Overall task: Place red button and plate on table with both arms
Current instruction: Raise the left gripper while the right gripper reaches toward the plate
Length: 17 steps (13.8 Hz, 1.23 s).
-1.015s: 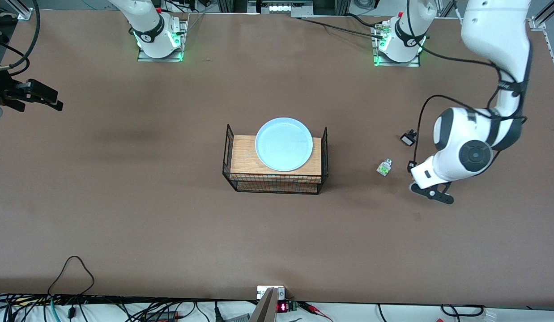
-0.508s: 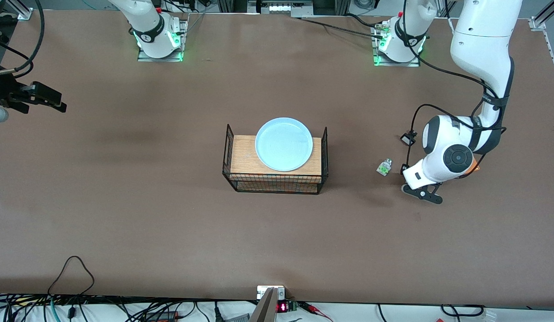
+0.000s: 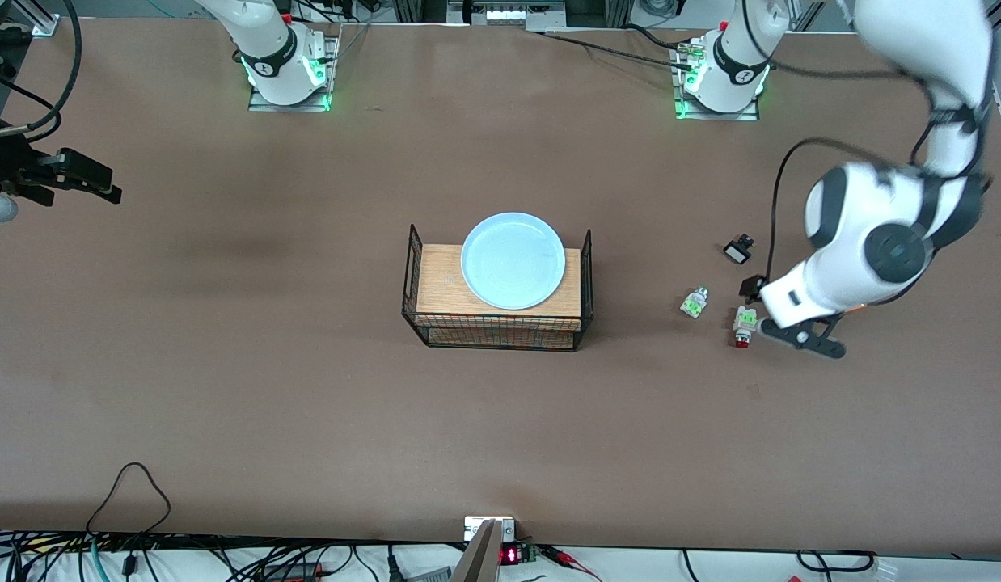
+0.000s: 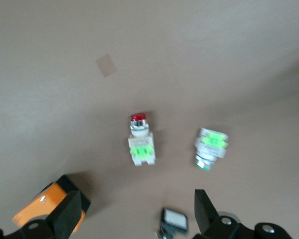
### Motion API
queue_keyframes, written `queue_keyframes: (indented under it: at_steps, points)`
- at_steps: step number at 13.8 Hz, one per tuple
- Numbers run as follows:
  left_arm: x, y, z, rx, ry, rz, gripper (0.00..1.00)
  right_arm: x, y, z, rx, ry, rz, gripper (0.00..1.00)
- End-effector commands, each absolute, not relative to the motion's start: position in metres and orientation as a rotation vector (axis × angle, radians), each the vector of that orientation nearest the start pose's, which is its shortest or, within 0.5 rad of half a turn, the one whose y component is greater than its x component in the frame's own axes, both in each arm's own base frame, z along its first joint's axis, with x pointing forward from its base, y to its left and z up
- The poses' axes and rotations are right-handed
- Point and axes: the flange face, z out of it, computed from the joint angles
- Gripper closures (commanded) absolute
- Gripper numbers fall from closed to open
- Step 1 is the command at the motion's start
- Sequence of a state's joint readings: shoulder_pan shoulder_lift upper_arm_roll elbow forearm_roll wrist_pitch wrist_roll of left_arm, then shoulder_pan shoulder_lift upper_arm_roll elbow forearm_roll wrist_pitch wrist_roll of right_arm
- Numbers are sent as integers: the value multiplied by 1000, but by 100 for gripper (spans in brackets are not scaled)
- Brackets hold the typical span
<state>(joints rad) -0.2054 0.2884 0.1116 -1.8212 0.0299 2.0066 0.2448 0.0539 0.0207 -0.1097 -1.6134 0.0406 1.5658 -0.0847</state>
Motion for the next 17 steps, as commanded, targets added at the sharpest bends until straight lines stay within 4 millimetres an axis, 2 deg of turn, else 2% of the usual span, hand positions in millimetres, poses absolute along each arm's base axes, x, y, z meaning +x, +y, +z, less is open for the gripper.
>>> queue_keyframes:
  at_steps: [1, 2, 4, 6, 7, 9, 14, 15, 17]
  points:
    - [594, -80, 457, -3097, 411, 180, 0, 556, -22, 601, -3067, -52, 79, 0]
    - [584, -87, 482, -3101, 313, 213, 0, 555, -17, 606, -3068, -56, 73, 0]
    - [570, -74, 530, -3112, 242, 180, 0, 556, 16, 604, -3072, -9, 88, 0]
    - [561, -61, 567, -3105, 270, 31, 0, 556, 68, 596, -3079, 136, 118, 0]
    - [559, -46, 575, -3102, 287, 1, 0, 556, 94, 593, -3080, 253, 123, 0]
    - [560, -20, 575, -3111, 215, 1, 0, 552, 142, 582, -3079, 381, 152, 0]
    - [561, -26, 580, -3118, 147, -7, 0, 539, 220, 563, -3101, 311, 174, 0]
    - [560, -26, 581, -3119, 140, -3, 0, 532, 242, 557, -3110, 318, 189, 0]
    - [560, -26, 582, -3119, 140, 5, 0, 522, 292, 542, -3112, 536, 198, 0]
